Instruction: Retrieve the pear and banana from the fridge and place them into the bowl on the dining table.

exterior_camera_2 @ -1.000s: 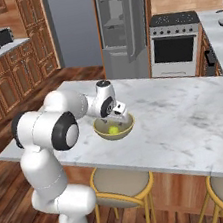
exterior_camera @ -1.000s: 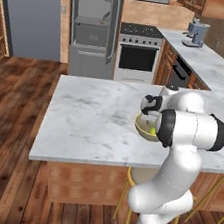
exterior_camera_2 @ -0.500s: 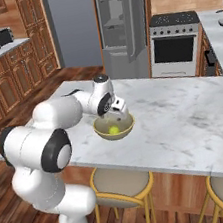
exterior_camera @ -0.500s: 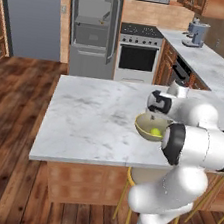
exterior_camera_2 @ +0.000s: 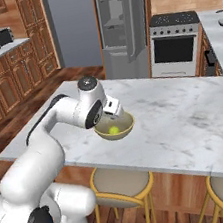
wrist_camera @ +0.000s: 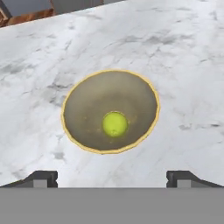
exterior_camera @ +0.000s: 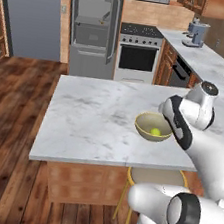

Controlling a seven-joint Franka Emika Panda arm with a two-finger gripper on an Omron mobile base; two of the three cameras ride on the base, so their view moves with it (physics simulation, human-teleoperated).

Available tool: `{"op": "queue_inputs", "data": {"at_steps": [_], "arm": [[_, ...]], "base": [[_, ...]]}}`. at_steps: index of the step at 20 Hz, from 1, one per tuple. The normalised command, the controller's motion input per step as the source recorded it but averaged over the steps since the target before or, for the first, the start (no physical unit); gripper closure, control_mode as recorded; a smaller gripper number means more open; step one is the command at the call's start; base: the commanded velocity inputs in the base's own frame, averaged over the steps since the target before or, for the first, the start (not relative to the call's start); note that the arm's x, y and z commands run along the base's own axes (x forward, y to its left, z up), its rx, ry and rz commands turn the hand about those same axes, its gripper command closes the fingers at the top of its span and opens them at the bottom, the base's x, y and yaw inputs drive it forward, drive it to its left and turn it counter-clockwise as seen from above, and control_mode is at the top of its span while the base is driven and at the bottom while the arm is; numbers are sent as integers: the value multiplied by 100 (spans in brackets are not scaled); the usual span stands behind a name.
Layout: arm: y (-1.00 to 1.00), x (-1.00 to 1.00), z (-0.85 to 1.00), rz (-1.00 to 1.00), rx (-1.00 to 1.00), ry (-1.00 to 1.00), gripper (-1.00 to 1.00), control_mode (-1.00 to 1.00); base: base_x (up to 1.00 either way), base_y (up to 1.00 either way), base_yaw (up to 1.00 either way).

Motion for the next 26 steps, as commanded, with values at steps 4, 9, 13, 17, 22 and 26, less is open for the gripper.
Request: {"op": "queue_inputs", "data": {"at_steps": [4, 9, 13, 17, 22, 26], "arm": [[0, -100, 100, 5, -1, -8, -100, -100], [0, -100, 90, 3, -1, -3, -100, -100], [0, -94, 31, 0, -2, 0, -100, -100], [1, -85, 0, 0, -5, 0, -100, -100], [17, -75, 0, 0, -10, 0, -100, -100], [34, -45, 0, 0, -13, 0, -100, -100]], "base": [[0, 0, 0], [0, 0, 0], [0, 0, 0], [0, 0, 0], [0, 0, 0], [0, 0, 0]]}}
